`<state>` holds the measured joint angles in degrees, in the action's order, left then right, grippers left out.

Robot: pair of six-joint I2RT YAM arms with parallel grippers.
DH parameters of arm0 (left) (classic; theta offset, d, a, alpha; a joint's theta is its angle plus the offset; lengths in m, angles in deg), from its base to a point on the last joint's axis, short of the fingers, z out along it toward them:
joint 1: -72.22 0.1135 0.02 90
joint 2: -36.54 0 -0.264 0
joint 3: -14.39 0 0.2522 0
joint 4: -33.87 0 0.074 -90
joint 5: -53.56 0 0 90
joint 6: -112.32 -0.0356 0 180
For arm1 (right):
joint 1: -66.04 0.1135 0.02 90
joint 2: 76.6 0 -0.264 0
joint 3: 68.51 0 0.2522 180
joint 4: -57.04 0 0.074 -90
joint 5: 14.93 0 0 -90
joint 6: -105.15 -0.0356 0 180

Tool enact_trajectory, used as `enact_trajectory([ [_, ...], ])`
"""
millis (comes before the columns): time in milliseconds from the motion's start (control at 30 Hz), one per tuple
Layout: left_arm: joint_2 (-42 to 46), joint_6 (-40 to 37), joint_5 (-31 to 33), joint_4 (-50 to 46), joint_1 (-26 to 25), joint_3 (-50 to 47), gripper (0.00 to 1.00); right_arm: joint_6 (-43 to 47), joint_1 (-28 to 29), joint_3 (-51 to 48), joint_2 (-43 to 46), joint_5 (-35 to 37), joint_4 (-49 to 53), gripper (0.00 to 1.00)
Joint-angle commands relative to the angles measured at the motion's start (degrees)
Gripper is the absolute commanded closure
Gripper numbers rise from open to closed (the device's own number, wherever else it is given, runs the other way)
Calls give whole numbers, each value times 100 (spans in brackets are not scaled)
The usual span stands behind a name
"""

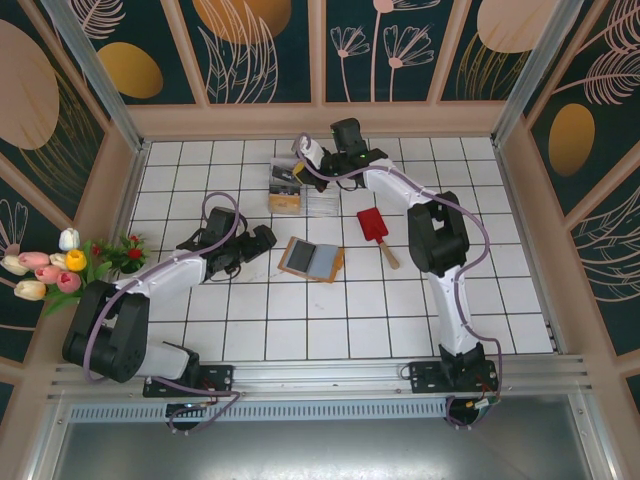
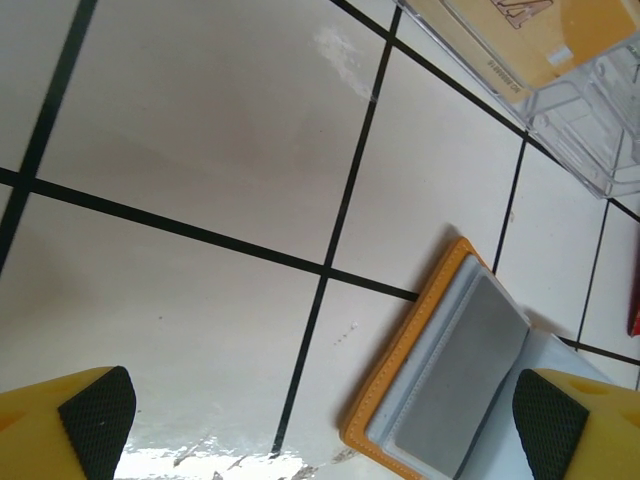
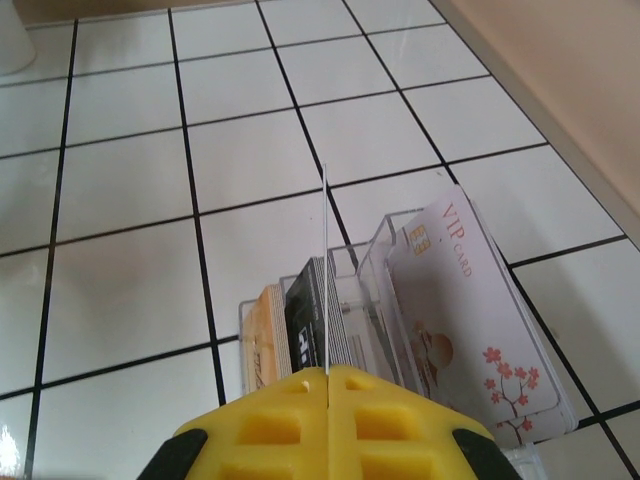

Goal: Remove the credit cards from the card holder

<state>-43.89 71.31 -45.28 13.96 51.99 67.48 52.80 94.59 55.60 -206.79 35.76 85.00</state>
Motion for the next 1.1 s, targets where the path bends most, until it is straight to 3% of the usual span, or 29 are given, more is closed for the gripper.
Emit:
enact_trajectory([
  [0,-95,71,-212,158,41,-4,2,419,-41,215,-116,-113,259,100],
  [733,-316,128,-536,292,37,-4,2,838,-87,466,-493,-71,428,100],
  [1067,-387,128,-692,253,39,14,2,1886,36,488,-617,678,652,100],
])
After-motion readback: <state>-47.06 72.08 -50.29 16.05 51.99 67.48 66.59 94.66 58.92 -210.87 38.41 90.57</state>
